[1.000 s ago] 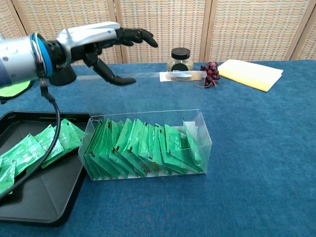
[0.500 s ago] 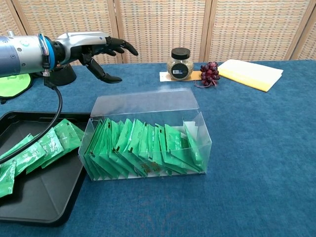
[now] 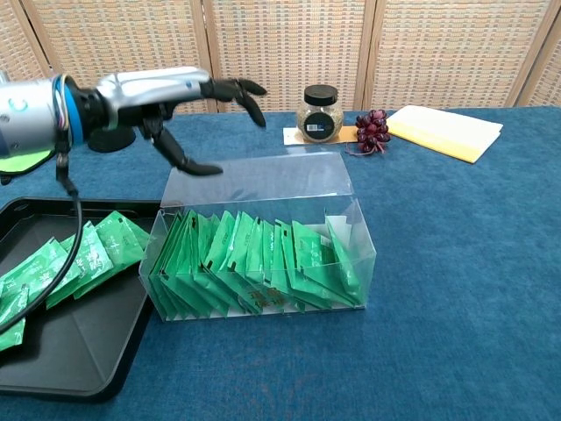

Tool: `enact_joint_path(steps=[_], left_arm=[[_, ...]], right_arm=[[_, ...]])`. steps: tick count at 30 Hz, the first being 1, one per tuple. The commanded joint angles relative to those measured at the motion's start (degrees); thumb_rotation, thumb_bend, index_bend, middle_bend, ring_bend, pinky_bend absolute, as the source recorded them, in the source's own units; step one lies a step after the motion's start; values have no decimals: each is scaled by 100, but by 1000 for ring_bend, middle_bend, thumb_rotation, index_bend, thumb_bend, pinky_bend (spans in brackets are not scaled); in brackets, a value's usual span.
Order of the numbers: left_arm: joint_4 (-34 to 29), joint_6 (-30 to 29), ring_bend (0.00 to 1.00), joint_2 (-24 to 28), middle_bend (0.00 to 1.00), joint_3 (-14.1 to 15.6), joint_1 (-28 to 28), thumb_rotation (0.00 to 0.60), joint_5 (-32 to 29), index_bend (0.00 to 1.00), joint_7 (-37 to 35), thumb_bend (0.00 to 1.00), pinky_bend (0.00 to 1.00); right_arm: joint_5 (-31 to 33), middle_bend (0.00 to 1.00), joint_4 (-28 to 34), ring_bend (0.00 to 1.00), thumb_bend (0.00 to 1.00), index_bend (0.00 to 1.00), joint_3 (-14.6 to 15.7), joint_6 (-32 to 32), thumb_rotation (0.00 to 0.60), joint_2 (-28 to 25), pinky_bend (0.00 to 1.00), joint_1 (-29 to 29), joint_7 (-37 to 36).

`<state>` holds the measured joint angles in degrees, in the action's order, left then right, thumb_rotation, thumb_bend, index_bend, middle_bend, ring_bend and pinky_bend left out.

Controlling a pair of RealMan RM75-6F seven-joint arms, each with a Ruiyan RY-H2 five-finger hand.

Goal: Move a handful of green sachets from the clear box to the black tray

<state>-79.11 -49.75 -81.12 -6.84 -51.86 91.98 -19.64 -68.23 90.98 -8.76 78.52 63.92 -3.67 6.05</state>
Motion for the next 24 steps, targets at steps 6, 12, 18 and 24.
enact_joint_path(steps=[6,12,18,24], left_arm=[[-12,-110,0,-13,0,331,-133,600,387,364,587,263,0],[49,-63,0,-40,0,420,-195,600,412,376,860,262,0],[277,-175,0,-225,0,533,-189,600,518,377,1067,263,0],[600,-253,0,-556,0,562,-177,600,492,377,1221,263,0]], right_arm=[[62,0,-26,0,0,0,-17,-32,600,-7,0,-2,-38],[88,0,-39,0,0,0,-20,-63,600,-10,0,-11,-60],[108,0,-44,0,0,0,-24,-70,600,-13,0,-11,-74],[120,0,-50,0,0,0,-22,-81,600,-11,0,-16,-67]])
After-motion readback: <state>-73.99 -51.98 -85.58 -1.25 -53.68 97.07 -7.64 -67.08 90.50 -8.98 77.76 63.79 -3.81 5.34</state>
